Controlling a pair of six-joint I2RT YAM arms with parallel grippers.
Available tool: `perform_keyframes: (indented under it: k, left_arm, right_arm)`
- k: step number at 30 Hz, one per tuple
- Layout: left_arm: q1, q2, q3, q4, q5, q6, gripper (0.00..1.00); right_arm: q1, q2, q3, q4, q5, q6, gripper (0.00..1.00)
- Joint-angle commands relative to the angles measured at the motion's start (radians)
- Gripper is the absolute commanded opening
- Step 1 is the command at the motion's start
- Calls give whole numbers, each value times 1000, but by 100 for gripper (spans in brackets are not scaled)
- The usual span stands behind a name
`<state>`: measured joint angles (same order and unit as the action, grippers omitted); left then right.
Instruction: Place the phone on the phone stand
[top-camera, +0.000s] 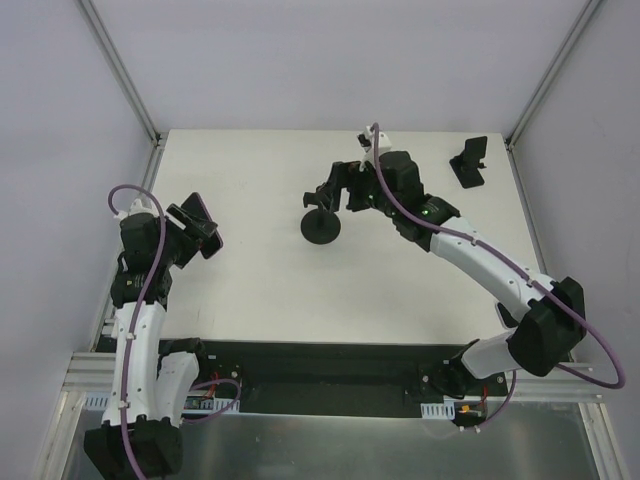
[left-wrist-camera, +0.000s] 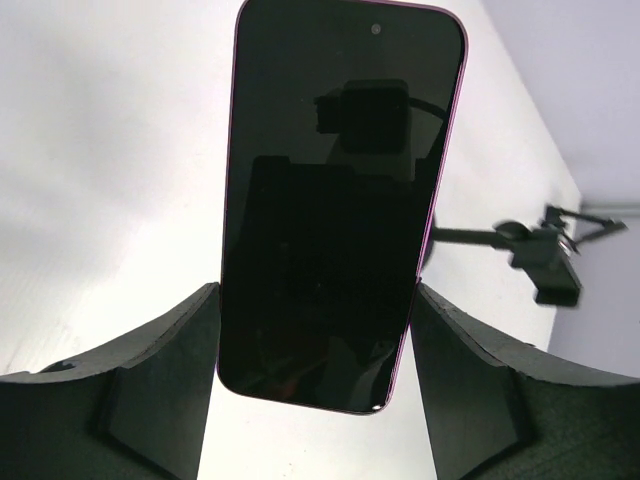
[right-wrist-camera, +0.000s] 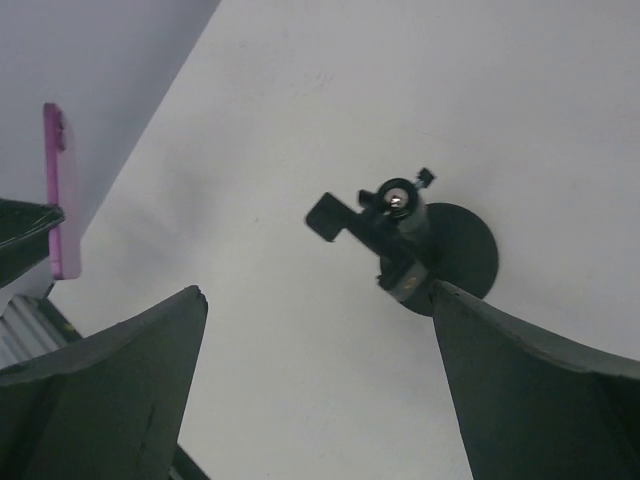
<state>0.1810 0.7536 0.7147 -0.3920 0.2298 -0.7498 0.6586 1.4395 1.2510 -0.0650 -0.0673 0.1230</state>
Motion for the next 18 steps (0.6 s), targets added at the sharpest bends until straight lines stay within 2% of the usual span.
perform_keyframes:
  k: [1,10,14,18]
  left_arm:
    - [-18,-56,25,171,175,89,0]
    - [-66,-154,-70,234,230,101,0]
    - [-74,-183,-100,234,227,104,0]
    - [-77,-188,-112,234,227,110,0]
  right_arm:
    - [103,-41,79,2,14,38,96]
    - [234,117,175,113,-57,237,96]
    - [262,180,223,123,-35,250,96]
    - [283,275,294,134,-80,277,99]
